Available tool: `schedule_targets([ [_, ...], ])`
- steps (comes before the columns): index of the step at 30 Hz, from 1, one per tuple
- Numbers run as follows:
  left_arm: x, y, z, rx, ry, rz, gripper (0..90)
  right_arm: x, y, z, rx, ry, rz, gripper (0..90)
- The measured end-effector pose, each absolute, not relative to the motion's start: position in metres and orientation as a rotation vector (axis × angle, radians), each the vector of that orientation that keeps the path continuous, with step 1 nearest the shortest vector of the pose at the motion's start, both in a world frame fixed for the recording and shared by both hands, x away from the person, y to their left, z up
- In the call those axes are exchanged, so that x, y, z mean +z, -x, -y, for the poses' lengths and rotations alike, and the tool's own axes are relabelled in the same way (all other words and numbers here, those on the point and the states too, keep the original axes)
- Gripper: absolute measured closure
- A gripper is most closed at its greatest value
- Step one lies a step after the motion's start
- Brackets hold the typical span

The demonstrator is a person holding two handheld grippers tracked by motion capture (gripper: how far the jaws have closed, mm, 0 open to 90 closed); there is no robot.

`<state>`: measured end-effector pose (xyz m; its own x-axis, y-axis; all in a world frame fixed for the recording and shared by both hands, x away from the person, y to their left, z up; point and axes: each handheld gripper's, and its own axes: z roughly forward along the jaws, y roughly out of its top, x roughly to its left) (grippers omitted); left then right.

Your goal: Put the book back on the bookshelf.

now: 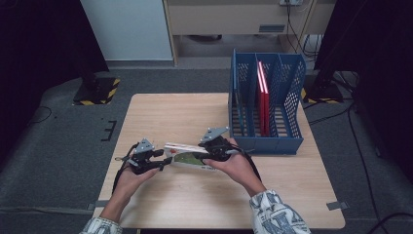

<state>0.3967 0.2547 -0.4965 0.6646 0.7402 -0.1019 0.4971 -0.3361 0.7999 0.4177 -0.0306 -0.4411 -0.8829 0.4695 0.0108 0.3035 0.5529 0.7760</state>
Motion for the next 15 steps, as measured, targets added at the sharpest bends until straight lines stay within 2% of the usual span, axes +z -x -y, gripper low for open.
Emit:
schedule_targets([
  [15,-0.4961,-0.3995,-0.2514,0.386,-1.994,-0.987,45.8,-0.4430,-0.4204,0.0333,1.219,-0.634,-2.622,61.0],
])
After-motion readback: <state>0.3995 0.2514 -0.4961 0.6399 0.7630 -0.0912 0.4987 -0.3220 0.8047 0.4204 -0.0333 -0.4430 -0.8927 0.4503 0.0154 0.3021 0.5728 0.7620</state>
